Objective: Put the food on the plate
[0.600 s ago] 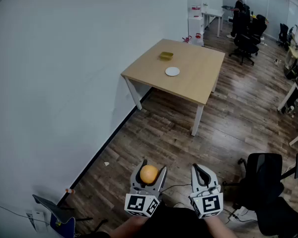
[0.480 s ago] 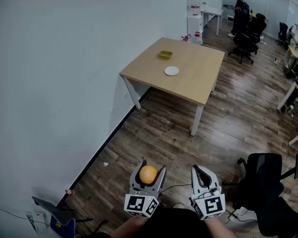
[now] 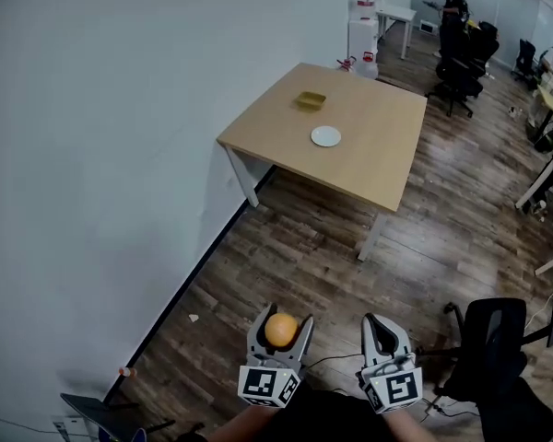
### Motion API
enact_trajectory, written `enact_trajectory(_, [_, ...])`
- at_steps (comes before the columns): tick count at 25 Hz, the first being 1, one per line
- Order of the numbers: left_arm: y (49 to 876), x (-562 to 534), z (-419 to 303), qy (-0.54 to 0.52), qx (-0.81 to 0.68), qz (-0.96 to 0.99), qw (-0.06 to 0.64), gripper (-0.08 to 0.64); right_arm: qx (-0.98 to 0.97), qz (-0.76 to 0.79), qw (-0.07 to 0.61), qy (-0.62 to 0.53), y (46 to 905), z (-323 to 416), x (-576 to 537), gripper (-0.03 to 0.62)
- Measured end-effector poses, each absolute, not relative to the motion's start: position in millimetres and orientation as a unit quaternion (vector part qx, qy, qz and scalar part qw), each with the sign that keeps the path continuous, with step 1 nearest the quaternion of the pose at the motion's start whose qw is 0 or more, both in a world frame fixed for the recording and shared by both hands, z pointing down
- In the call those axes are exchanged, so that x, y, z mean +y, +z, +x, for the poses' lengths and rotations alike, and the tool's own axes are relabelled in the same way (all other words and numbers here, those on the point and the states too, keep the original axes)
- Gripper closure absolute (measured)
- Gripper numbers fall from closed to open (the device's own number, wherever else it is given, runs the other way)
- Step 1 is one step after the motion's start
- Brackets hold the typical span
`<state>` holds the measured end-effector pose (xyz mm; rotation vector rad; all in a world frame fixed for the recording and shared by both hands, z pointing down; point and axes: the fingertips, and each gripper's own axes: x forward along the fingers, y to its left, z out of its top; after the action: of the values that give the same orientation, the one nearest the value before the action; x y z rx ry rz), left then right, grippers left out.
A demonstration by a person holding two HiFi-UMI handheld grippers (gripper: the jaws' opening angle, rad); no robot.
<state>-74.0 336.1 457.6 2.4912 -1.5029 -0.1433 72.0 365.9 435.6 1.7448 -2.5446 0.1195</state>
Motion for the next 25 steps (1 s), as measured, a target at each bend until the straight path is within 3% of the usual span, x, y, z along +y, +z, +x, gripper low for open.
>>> enact_trajectory(13, [466.4, 183.5, -137.0, -0.047, -0.467, 0.873, 0.133, 0.249, -0.808, 0.582, 0.074, 0.054, 437.7, -2.2, 189.3, 0.532])
enact_trajectory(25, [462.3, 98.8, -182.9, -0.051, -0.431, 0.885, 0.166, 0.249, -0.788, 0.602, 0.111, 0.069, 450.4, -38.1, 109.4, 0.532])
